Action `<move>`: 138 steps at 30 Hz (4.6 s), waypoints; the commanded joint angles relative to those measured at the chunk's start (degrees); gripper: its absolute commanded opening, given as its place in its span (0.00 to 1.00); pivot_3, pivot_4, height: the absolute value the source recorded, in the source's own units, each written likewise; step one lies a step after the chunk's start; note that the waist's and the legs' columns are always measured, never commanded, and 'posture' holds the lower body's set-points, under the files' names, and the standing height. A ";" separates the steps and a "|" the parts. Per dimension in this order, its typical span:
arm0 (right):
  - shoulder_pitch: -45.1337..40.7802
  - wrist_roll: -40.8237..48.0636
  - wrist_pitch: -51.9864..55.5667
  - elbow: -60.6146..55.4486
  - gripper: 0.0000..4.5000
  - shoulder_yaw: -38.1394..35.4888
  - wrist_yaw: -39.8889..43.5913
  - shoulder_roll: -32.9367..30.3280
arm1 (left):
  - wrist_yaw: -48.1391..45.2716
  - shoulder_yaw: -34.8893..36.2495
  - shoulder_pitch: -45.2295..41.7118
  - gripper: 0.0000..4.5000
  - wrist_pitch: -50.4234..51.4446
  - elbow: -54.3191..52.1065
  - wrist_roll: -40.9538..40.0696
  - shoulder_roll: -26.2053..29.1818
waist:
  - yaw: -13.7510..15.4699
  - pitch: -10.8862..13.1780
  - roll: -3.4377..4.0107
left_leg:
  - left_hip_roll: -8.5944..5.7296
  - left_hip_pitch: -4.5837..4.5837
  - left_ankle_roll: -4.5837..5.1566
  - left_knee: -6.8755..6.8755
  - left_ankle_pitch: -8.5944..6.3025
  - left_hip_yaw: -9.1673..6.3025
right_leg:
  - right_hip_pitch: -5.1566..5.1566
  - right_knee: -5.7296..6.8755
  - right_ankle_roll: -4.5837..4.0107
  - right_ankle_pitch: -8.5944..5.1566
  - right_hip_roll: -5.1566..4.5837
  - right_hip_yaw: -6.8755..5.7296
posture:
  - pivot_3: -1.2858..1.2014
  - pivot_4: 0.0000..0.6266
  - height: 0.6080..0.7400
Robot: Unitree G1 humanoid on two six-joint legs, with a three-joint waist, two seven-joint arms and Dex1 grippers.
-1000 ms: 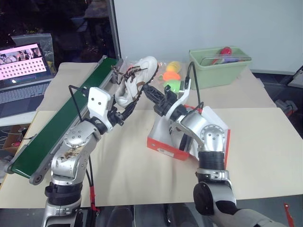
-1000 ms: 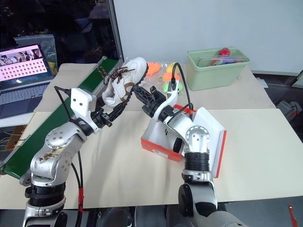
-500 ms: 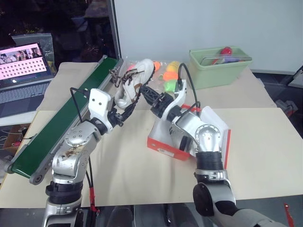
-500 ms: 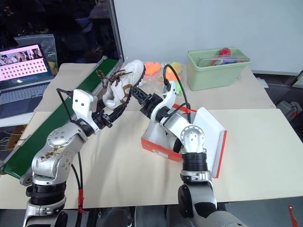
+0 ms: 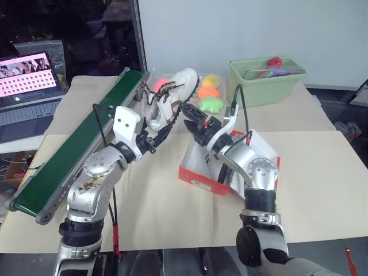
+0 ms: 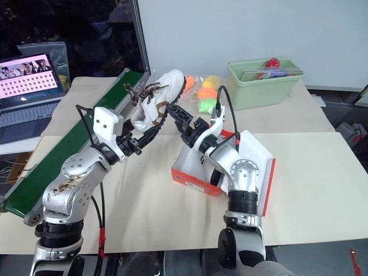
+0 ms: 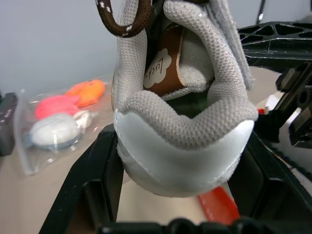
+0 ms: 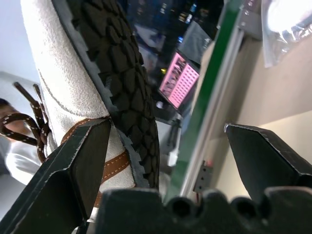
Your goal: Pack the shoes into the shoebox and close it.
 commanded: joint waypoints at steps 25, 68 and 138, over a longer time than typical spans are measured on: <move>0.77 -3.91 -0.99 -8.27 1.00 7.77 7.31 -4.58 | -1.08 4.43 -1.58 0.63 3.42 1.95 -4.83 3.92 | -0.07 0.03 0.05 | 0.01 -0.03 0.00 -0.01 0.00 0.00 | -0.03 -0.02 0.01 0.00 0.00 -0.01 | 0.52 0.24 0.92; -11.54 -15.35 -6.99 7.43 0.94 8.13 11.73 4.72 | -2.12 2.52 -4.09 0.63 3.15 2.95 -5.09 3.27 | 0.04 0.03 0.05 | 0.00 -0.09 -0.01 -0.02 0.00 -0.02 | -0.08 0.19 0.00 0.00 -0.01 -0.01 | 0.52 0.24 0.92; -23.87 -3.11 41.93 20.88 0.25 0.90 -30.05 -23.18 | -34.77 -3.19 3.82 1.00 -21.92 11.64 0.46 19.60 | 0.09 0.09 0.15 | -0.01 -0.35 0.05 -0.04 0.02 0.06 | -0.27 -0.13 0.00 0.00 0.01 0.01 | 0.52 0.24 0.92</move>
